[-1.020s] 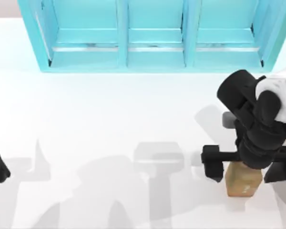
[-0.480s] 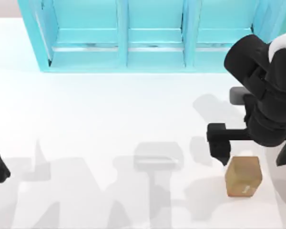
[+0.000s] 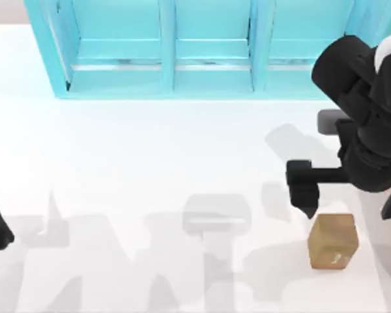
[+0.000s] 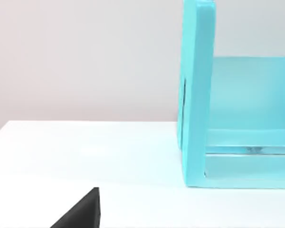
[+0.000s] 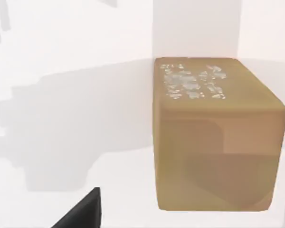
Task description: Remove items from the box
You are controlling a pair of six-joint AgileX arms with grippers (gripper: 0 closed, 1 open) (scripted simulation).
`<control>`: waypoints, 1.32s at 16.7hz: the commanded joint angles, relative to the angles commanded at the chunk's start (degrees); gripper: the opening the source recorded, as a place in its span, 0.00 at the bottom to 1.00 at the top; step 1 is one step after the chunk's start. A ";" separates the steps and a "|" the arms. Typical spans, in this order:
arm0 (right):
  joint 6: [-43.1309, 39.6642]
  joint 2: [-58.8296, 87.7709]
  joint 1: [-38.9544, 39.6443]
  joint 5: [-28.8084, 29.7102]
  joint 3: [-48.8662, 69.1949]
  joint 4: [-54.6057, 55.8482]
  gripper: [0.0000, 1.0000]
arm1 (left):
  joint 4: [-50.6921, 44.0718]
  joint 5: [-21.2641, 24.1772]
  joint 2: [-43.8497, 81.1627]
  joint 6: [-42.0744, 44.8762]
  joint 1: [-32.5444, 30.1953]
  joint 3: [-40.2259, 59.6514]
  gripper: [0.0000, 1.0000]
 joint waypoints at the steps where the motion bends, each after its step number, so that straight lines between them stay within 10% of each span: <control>1: -1.32 0.76 -1.32 0.03 1.17 -0.58 1.00 | 0.00 0.00 0.00 0.00 0.00 0.00 1.00; 14: -46.71 16.35 -46.39 -0.18 28.68 -13.18 1.00 | 0.00 0.00 0.00 0.00 0.00 0.00 1.00; 22: -49.93 16.77 -49.50 -0.13 30.61 -13.54 1.00 | 0.00 0.00 0.00 0.00 0.00 0.00 1.00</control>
